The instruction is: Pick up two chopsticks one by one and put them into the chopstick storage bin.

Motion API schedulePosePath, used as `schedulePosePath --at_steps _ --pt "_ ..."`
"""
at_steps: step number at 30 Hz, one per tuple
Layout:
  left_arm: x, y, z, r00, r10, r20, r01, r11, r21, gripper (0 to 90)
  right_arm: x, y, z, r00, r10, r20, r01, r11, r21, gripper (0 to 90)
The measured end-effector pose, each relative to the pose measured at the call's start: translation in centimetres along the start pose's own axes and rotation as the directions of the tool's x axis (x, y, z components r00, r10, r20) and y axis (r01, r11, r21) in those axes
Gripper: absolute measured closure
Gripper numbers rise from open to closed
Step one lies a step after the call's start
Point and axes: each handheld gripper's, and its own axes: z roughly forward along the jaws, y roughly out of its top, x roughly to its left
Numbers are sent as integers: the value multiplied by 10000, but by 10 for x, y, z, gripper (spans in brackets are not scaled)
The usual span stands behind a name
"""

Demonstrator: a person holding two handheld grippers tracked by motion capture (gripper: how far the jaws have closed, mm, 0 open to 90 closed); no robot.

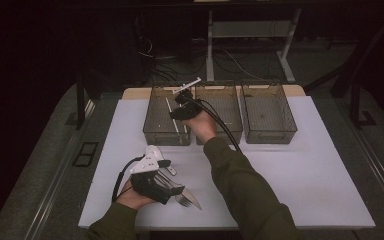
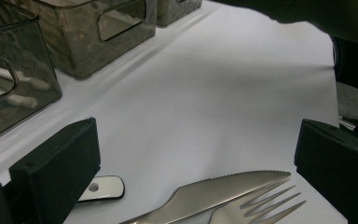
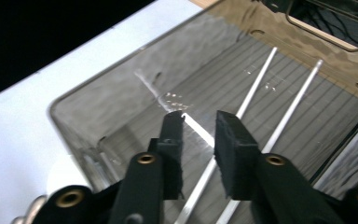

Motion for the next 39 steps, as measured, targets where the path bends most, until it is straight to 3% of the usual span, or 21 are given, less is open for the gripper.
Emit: schedulePosePath --at_steps 7,14,25,39 --pt "0 0 0 10000 73 -38 -72 10000 41 0 -3 -7 -23 9983 -65 -572 45 9994 -350 506" --pt "-1 0 0 10000 85 -51 -84 9999 125 0 -12 -21 -52 9960 -107 -885 40 9971 -760 403" --pt "-1 0 1 10000 50 -61 -49 9999 133 0 -17 -57 -96 9951 -420 -899 307 9919 -1232 352" --pt "-1 -1 1 9999 62 -139 -60 9998 164 0 -24 -113 -136 9913 -551 -1195 358 9867 -1583 335"
